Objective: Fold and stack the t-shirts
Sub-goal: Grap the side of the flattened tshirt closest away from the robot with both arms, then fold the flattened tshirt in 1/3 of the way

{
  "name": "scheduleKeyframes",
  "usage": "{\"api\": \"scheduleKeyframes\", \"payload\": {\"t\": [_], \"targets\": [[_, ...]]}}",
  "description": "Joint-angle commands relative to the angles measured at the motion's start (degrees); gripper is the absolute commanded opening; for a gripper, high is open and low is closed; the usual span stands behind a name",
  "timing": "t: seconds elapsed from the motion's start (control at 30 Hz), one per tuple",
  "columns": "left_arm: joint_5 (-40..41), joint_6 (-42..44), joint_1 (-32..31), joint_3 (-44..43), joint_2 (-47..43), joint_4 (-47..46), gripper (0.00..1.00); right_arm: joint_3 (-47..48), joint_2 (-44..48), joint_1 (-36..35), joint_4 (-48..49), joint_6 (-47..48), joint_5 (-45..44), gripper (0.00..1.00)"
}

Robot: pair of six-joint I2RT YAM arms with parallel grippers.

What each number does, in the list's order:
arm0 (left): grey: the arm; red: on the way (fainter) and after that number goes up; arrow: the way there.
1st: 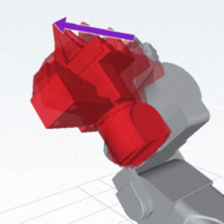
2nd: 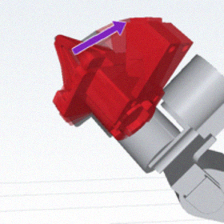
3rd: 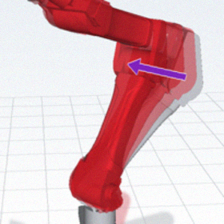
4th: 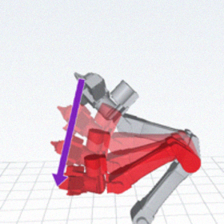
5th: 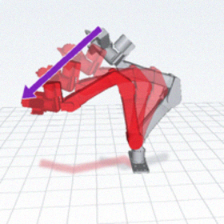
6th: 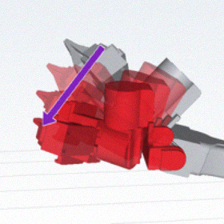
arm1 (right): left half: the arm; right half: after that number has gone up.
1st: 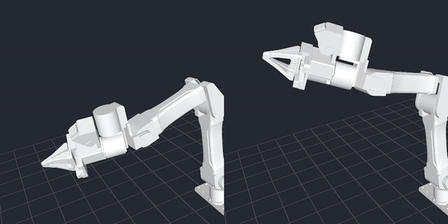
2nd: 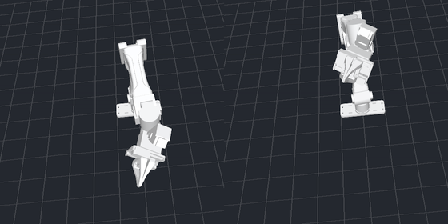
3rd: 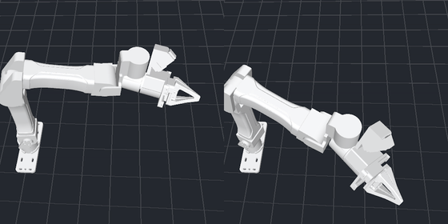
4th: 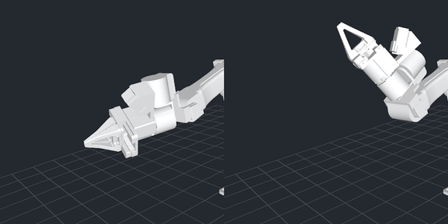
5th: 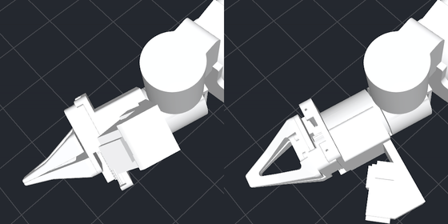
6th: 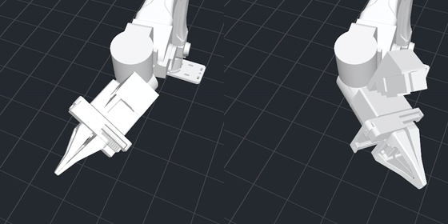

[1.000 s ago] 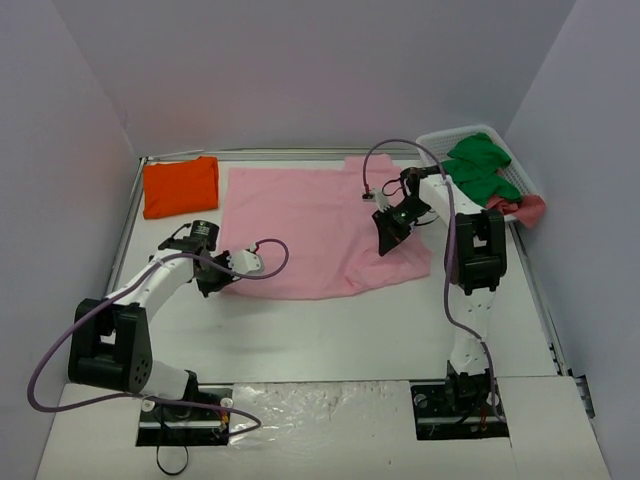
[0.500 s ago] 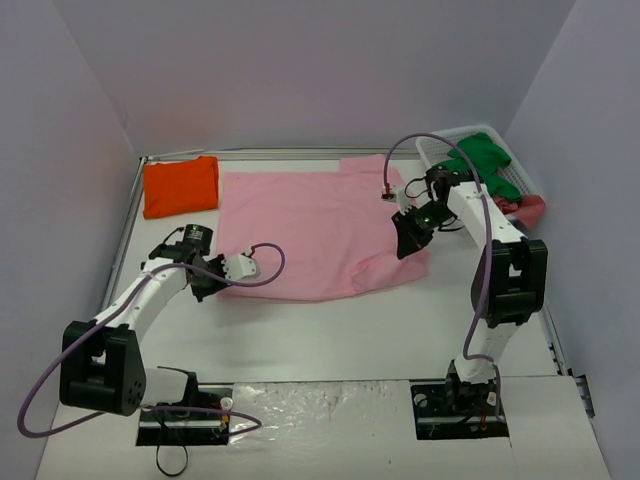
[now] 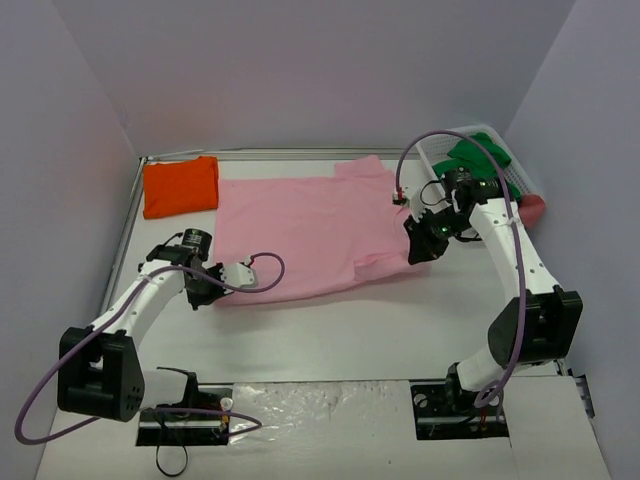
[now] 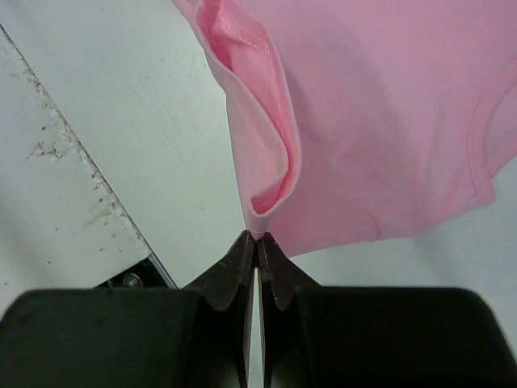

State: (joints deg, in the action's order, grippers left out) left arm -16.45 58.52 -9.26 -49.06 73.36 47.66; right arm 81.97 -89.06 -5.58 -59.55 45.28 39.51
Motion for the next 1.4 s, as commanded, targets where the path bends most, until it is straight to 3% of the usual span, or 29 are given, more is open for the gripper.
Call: {"api": "scheduleKeyframes", "payload": {"t": [0.0, 0.3, 1.37], "targets": [[-0.16, 2.56, 0.38, -2.97, -2.61, 5.33, 0.02, -0.41, 4.32, 0.49, -4.79, 0.69, -0.48, 0.00], [0.10, 7.39, 0.29, -8.07, 0.73, 13.16, 0.02, 3.36, 2.40, 0.66, -5.14, 0.16, -1.54, 0.00], [-5.79, 11.88, 5.30, -23.54, 12.32, 16.50, 0.02, 21.02, -14.20, 0.75, -5.05, -1.86, -2.33, 0.00]]}}
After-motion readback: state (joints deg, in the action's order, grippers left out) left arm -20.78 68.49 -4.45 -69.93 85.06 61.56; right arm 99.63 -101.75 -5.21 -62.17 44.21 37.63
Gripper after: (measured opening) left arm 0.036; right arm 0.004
